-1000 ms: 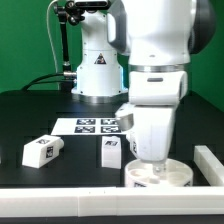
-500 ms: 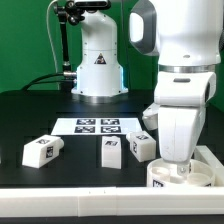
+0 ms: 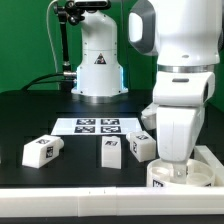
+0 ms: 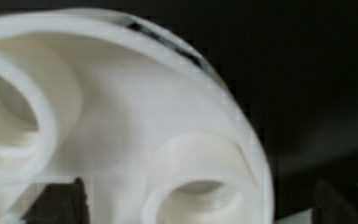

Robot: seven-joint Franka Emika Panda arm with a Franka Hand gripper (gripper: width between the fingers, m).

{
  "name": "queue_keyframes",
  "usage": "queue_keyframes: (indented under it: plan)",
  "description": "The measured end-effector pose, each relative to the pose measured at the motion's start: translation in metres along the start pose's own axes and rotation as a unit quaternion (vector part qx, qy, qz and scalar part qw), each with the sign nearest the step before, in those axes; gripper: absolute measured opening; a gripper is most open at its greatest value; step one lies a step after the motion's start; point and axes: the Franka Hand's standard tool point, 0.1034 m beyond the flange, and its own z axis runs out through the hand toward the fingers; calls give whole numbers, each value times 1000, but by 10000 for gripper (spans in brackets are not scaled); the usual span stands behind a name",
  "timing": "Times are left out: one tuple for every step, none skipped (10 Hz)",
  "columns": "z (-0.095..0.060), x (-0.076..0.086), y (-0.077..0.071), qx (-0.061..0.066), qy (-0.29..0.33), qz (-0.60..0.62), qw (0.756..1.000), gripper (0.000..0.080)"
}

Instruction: Assemble stool

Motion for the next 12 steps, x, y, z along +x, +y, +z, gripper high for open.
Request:
queue_keyframes:
  plan:
    - [-14, 1, 2, -1, -2, -1, 1000, 646]
    - [-25, 0, 3, -1, -4, -1, 1000, 646]
    - [-37, -5, 4, -1, -7, 2, 1000, 648]
    - [-44, -15, 3, -3, -8, 7, 1000, 648]
    - [-43, -25, 1, -11, -3, 8, 1000, 648]
    - [-38, -35, -4, -13, -1, 12, 1000, 648]
    - [-39, -33, -4, -10, -3, 13, 1000, 648]
    - [-39, -31, -3, -10, -2, 16, 1000, 648]
    - [-39, -32, -4, -10, -3, 18, 1000, 648]
    - [-38, -32, -4, -9, -2, 45, 999, 648]
    - [-38, -33, -4, -9, -2, 96, 995, 648]
    - [-36, -39, -4, -10, 1, 165, 986, 648]
